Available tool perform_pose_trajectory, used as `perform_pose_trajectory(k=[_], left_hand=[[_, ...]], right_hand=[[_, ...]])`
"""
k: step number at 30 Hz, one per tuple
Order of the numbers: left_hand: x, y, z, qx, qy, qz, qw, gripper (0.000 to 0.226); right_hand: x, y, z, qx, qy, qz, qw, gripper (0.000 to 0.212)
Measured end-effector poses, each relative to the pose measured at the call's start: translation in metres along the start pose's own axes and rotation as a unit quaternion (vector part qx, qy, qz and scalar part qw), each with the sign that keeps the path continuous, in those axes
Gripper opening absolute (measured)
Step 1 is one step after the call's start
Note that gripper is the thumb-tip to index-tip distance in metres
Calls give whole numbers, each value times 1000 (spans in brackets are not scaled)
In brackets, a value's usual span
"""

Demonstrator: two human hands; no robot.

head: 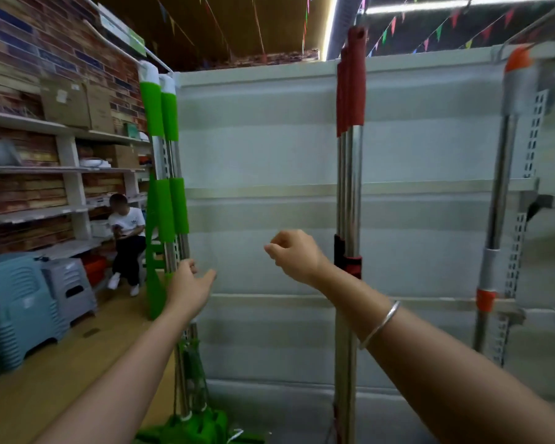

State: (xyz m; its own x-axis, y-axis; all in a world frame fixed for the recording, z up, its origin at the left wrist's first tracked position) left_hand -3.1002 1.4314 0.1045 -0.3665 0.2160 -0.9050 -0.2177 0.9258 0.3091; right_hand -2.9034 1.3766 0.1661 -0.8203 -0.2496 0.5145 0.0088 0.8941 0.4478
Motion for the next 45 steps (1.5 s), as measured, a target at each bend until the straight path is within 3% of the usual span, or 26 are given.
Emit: perform_pose_trajectory(k=[6, 10, 21, 32, 39, 45], left_hand=[[15, -131, 61, 50, -23, -76, 996, 46], [3, -191, 74, 73, -4, -72, 995, 41], [8, -326, 80, 153, 15, -90, 984, 30], [26, -427, 96, 220, 46, -106, 969, 25], [38, -487, 116, 221, 30, -161, 961, 13], [24, -542, 152, 208, 28, -187, 960, 23]], right_hand=[[-79, -104, -25, 76, 6, 61, 995, 31], [-107, -156, -42, 90, 12, 87, 992, 31], [-118, -304, -54, 99, 111, 176, 973, 22], [-141, -405, -58, 140, 122, 232, 955, 18], [-176, -453, -66, 179, 124, 246, 945, 15], [-216, -498, -89, 212, 132, 252, 935, 26]])
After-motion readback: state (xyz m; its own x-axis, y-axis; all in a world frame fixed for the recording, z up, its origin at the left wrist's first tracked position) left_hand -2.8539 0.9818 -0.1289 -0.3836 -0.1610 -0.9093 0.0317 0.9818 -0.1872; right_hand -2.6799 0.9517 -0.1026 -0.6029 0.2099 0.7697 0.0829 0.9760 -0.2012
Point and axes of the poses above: each hand's wrist, its own y-axis towards the middle knuckle, its own z-axis out of the palm, x = y × z, the point moved 6 cm from there along y, towards the middle knuckle, and after that the axes turned 10 degrees about -y, right-handed, at the moved point
